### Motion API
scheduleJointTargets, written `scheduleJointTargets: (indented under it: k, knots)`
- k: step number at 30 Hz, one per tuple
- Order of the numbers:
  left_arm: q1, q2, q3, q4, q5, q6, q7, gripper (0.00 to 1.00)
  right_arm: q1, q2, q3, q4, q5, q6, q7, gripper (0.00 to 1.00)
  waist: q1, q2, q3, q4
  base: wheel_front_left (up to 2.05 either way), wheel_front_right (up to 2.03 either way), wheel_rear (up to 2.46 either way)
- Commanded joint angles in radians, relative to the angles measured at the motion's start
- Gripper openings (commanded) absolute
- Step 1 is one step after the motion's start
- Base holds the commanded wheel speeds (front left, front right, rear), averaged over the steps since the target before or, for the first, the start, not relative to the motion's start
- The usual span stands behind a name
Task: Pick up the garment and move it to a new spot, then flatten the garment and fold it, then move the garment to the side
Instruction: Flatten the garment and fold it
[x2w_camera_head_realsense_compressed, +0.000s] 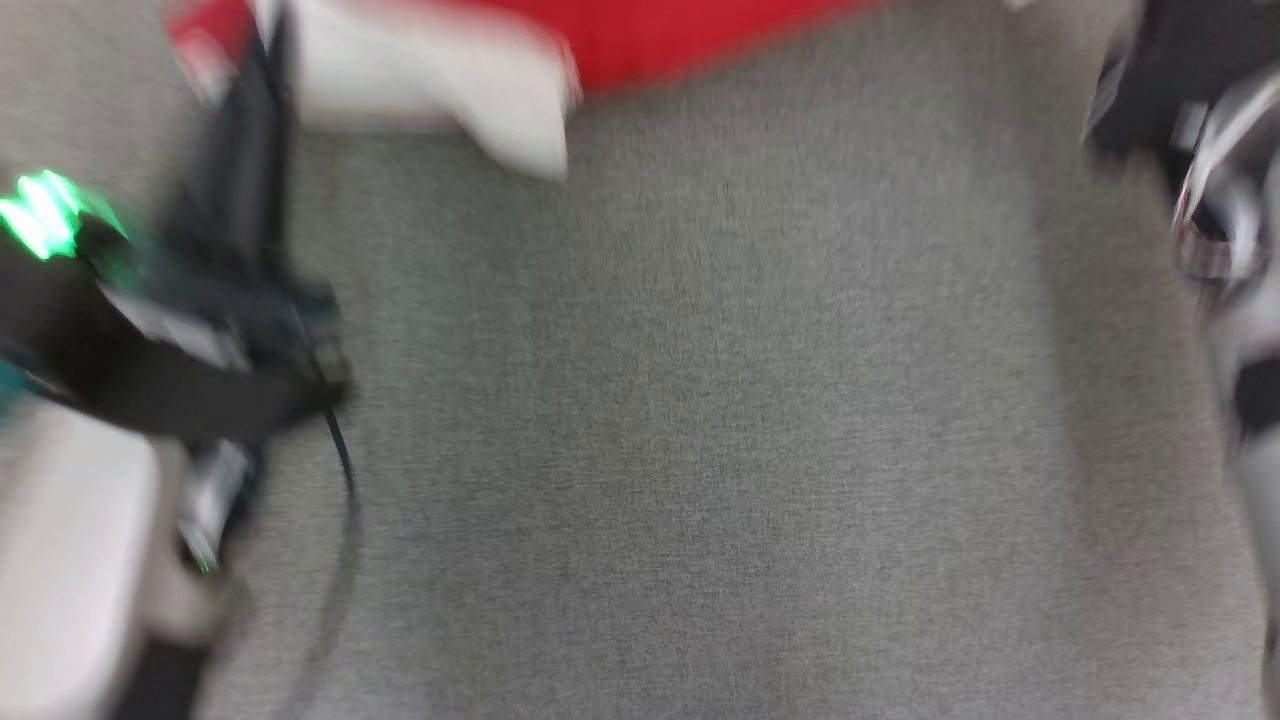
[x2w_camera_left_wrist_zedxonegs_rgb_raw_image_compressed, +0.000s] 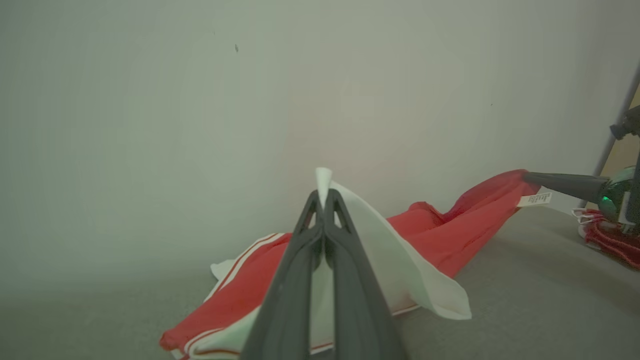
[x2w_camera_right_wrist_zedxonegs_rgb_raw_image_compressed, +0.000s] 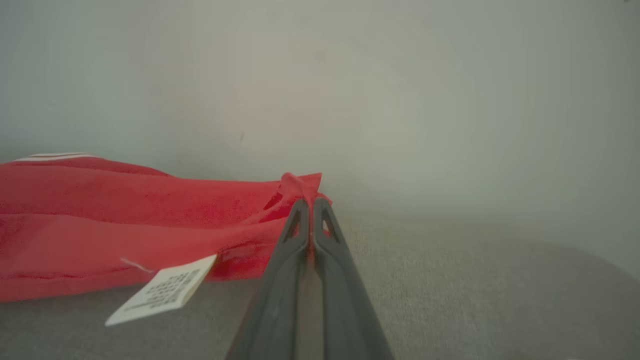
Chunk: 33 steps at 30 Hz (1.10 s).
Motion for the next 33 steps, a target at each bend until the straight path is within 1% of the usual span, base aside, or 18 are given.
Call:
scheduleJointTargets:
  k: [1, 2, 3, 4, 5, 6, 8, 10, 11, 13, 14, 15, 17, 20, 22, 26, 29, 33]
  knots:
    - [0.099, -0.01, -0.015, -0.001, -0.058, 0.002, 0.042, 0.0, 0.09, -0.005, -0.013, -0.03, 0.026, -0.002, 0.065, 0.0, 0.0001, -0.0001, -0.136, 0.026, 0.0, 0.0, 0.0]
    - [0.148, 0.001, -0.024, -0.014, -0.056, 0.006, 0.06, 0.0, 0.137, -0.013, -0.021, -0.064, 0.036, -0.002, 0.107, 0.0, 0.0001, -0.0001, -0.157, 0.026, 0.0, 0.0, 0.0]
    - [0.203, -0.007, -0.018, -0.016, -0.091, 0.026, 0.082, 0.0, 0.192, -0.011, -0.046, -0.091, 0.052, -0.002, 0.153, 0.0, 0.0001, -0.0001, -0.181, 0.026, 0.0, 0.0, 0.0]
    - [0.258, -0.012, -0.027, -0.023, -0.111, 0.029, 0.104, 0.0, 0.249, -0.011, -0.063, -0.125, 0.05, -0.002, 0.197, 0.0, 0.0001, -0.0001, -0.2, 0.027, 0.0, 0.0, 0.0]
    - [0.306, -0.015, -0.029, -0.031, -0.115, 0.048, 0.115, 0.0, 0.307, -0.003, -0.091, -0.155, 0.045, -0.002, 0.24, 0.0, 0.0001, -0.0001, -0.22, 0.026, 0.0, 0.0, 0.0]
    - [0.361, -0.028, -0.03, -0.029, -0.149, 0.061, 0.138, 0.0, 0.368, 0.012, -0.111, -0.19, 0.043, -0.002, 0.287, 0.0, 0.0001, -0.0001, -0.239, 0.026, 0.0, 0.0, 0.0]
    - [0.437, -0.041, -0.031, -0.048, -0.178, 0.083, 0.149, 0.0, 0.467, 0.048, -0.179, -0.271, 0.027, -0.002, 0.357, 0.0, 0.0001, -0.0001, -0.272, 0.028, 0.0, 0.0, 0.0]
    - [0.509, -0.053, -0.044, -0.052, -0.211, 0.09, 0.169, 0.0, 0.57, 0.089, -0.242, -0.351, 0.002, -0.002, 0.423, 0.0, 0.0001, -0.0001, -0.304, 0.033, 0.0, 0.0, 0.0]
    - [0.536, -0.06, -0.04, -0.053, -0.226, 0.103, 0.174, 0.0, 0.62, 0.114, -0.271, -0.395, -0.007, -0.002, 0.454, 0.0, 0.0001, -0.0001, -0.315, 0.036, 0.0, 0.0, 0.0]
    - [0.587, -0.072, -0.046, -0.052, -0.257, 0.108, 0.19, 0.0, 0.708, 0.162, -0.316, -0.473, -0.024, -0.002, 0.503, 0.0, 0.0001, -0.0001, -0.339, 0.042, 0.0, 0.0, 0.0]
    - [0.614, -0.083, -0.042, -0.053, -0.292, 0.113, 0.203, 0.0, 0.743, 0.189, -0.332, -0.509, -0.024, -0.002, 0.522, 0.0, 0.0001, -0.0001, -0.348, 0.043, 0.0, 0.0, 0.0]
    - [0.637, -0.086, -0.041, -0.057, -0.311, 0.108, 0.213, 0.0, 0.771, 0.209, -0.348, -0.537, -0.03, -0.002, 0.536, 0.0, 0.0001, -0.0001, -0.357, 0.043, 0.0, 0.0, 0.0]
    - [0.688, -0.097, -0.031, -0.066, -0.386, 0.105, 0.25, 0.0, 0.829, 0.239, -0.376, -0.577, -0.044, -0.002, 0.556, 0.0, 0.0001, -0.0001, -0.373, 0.043, 0.0, 0.0, 0.0]
    - [0.757, -0.103, -0.01, -0.098, -0.485, 0.102, 0.296, 0.0, 0.882, 0.267, -0.406, -0.601, -0.072, -0.002, 0.566, 0.0, 0.0001, -0.0001, -0.389, 0.044, 0.0, 0.0, 0.0]
    - [0.809, -0.103, 0.004, -0.127, -0.558, 0.094, 0.327, 0.0, 0.902, 0.277, -0.416, -0.596, -0.078, -0.002, 0.561, 0.0, 0.0001, -0.0001, -0.399, 0.045, 0.0, 0.0, 0.0]
    - [0.898, -0.088, 0.028, -0.188, -0.663, 0.081, 0.375, 0.0, 0.933, 0.298, -0.443, -0.572, -0.092, -0.002, 0.543, 0.0, 0.0001, -0.0001, -0.412, 0.052, 0.0, 0.0, 0.0]
    - [0.956, -0.07, 0.023, -0.22, -0.718, 0.077, 0.422, 0.0, 0.953, 0.309, -0.455, -0.543, -0.106, -0.002, 0.534, 0.0, 0.0001, -0.0001, -0.418, 0.058, 0.0, 0.0, 0.0]
    - [0.999, -0.061, 0.024, -0.247, -0.761, 0.079, 0.452, 0.0, 0.972, 0.314, -0.451, -0.525, -0.096, -0.002, 0.545, 0.0, 0.0001, -0.0001, -0.421, 0.061, 0.0, 0.0, 0.0]
